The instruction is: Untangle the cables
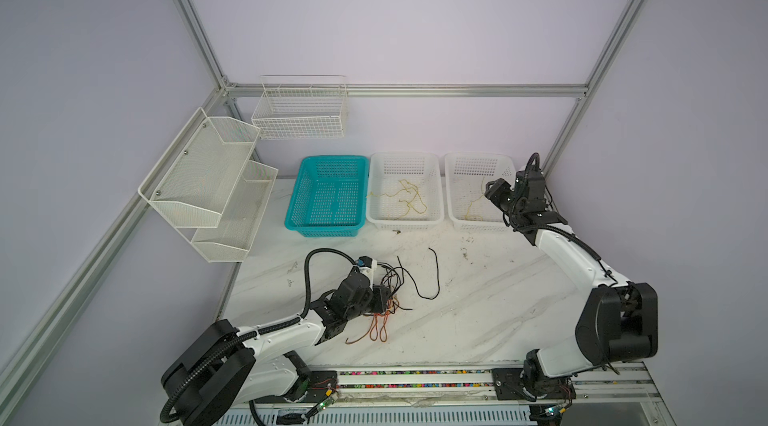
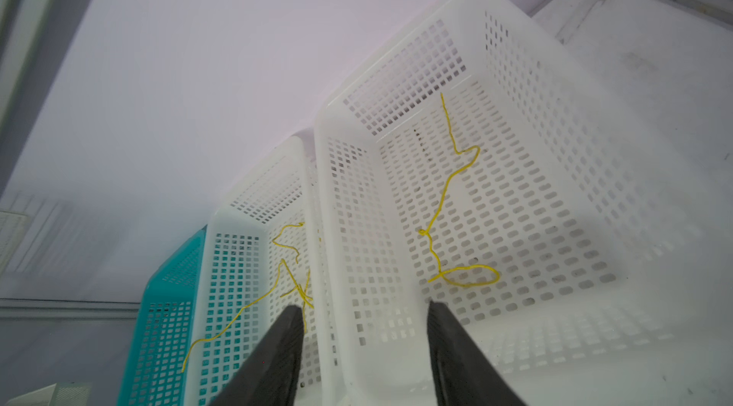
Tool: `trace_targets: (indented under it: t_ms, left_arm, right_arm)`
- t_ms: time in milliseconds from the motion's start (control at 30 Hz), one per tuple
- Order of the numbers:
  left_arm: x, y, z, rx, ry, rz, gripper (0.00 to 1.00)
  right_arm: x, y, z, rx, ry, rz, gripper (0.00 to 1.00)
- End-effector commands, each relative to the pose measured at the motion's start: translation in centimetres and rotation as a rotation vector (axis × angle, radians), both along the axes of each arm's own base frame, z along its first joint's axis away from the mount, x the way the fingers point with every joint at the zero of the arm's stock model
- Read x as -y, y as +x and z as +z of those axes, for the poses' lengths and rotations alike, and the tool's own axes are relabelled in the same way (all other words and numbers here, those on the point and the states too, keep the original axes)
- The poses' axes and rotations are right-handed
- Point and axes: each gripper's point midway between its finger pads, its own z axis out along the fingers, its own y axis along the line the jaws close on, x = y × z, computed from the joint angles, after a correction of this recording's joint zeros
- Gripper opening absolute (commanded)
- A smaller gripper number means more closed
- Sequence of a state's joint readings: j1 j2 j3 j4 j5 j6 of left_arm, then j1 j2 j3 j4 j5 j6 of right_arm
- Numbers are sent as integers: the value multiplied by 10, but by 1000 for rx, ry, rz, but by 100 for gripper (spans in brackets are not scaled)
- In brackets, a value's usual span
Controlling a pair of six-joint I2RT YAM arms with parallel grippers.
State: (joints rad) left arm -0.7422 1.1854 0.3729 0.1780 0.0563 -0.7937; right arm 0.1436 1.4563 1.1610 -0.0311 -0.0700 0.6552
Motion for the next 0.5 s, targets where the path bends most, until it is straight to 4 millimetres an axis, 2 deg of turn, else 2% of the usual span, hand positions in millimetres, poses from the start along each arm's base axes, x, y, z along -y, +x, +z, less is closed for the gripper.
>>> trace_targets:
  t_ms: [0,100,267,367,467]
  left_arm:
    - [9,2,19,26,-44,-18,3]
    - [9,2,21,29,-46,-22,6]
    - [9,1,24,35,-38,-31,8]
    - [8,0,24,39,-30,-34,8]
    - [7,0,25,42,-30,-35,8]
  right_arm:
    - [-34,-20,17,57,-16,129,58]
    - [-78,-47,20,73,-42,294,62]
    - [-156,-107,-5,47,-117,576,64]
    - [-188,-146,-30,30,-108,726,65]
    - [-204,-172,-58,-5,-139,806,66]
